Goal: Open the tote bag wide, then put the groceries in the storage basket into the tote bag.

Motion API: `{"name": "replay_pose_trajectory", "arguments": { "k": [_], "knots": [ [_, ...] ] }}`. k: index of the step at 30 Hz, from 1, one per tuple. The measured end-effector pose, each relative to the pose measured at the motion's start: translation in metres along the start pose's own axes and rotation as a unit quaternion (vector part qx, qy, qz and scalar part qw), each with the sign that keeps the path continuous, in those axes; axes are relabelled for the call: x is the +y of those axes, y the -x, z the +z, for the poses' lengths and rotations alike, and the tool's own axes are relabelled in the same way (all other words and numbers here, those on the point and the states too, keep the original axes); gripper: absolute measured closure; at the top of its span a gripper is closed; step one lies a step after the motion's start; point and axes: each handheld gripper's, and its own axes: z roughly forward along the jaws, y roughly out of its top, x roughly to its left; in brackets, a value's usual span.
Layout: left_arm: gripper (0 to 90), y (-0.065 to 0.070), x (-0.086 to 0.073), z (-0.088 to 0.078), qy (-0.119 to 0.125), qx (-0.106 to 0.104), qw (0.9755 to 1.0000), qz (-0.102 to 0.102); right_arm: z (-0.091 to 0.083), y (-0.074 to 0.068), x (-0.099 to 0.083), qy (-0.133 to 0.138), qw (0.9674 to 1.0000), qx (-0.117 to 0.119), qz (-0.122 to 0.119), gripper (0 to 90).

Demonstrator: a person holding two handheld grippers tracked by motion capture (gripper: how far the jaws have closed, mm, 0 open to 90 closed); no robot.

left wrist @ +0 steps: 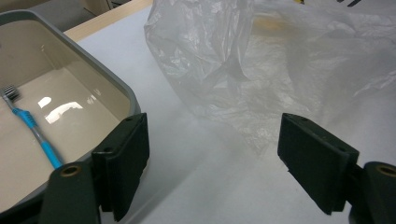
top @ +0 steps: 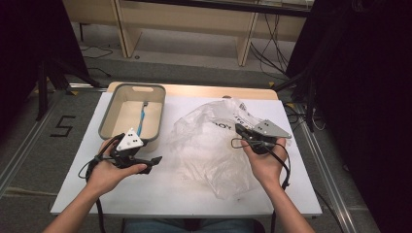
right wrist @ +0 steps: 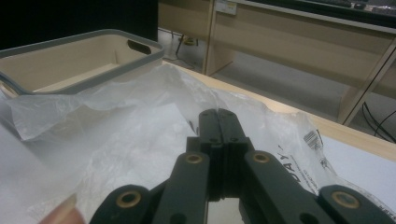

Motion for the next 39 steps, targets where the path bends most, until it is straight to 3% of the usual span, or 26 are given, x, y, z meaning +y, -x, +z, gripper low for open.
{"name": "replay_pose_trajectory", "arguments": {
  "k": [21, 39],
  "knots": [
    [23.7, -0.015, -0.002, -0.003, 0.003, 0.019, 0.9996, -0.022, 0.001, -0.001, 0.000, -0.001, 1.0000, 0.002, 0.001, 90.0],
    [24.2, -0.042, 0.011, -0.005, 0.010, 0.049, 0.9972, -0.056, -0.001, 0.001, 0.001, 0.003, 1.0000, 0.006, 0.002, 90.0]
  ]
}}
